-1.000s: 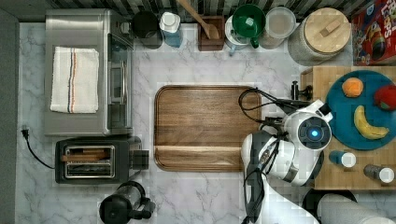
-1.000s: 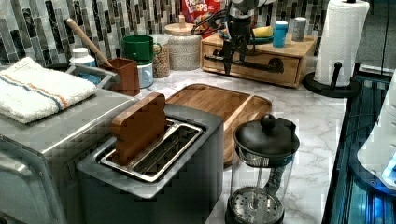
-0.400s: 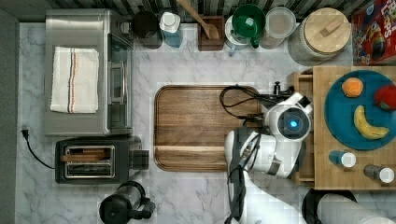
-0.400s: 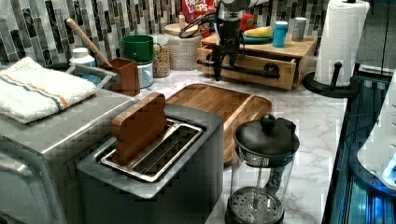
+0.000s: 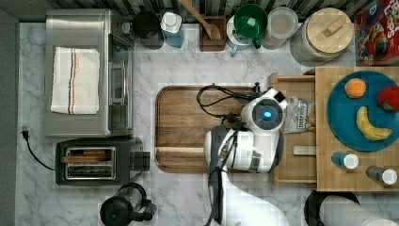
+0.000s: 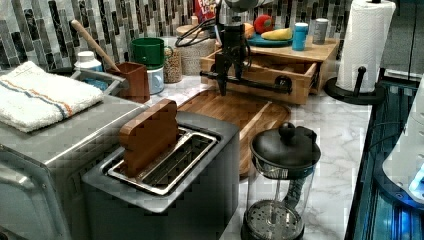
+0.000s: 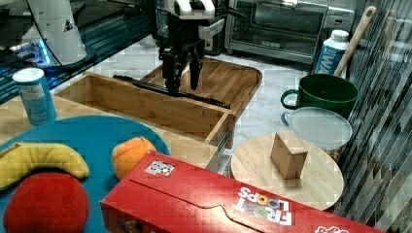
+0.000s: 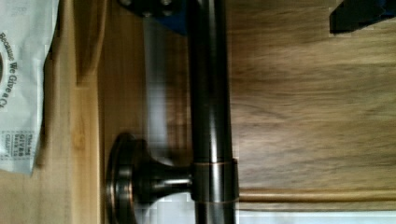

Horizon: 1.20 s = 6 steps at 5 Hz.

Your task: Open the drawer.

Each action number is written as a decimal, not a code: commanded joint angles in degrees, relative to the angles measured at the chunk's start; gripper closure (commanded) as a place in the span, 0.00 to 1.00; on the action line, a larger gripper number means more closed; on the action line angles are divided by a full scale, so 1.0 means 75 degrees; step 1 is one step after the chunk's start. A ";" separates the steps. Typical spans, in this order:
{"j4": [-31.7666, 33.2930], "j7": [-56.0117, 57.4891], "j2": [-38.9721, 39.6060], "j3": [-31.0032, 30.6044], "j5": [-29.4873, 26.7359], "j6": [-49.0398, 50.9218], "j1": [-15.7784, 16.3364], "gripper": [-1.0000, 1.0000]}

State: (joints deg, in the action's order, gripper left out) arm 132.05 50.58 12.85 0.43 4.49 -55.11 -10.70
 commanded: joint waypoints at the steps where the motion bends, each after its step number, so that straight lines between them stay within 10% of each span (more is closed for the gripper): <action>1: 0.0001 -0.1211 -0.0129 -0.0766 -0.0670 0.0238 0.0849 0.00; 6: -0.0409 -0.1468 -0.0193 -0.1050 -0.1608 0.1096 0.0610 0.00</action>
State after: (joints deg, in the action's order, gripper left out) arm 131.94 44.51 12.70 -3.77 -3.18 -48.29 -9.70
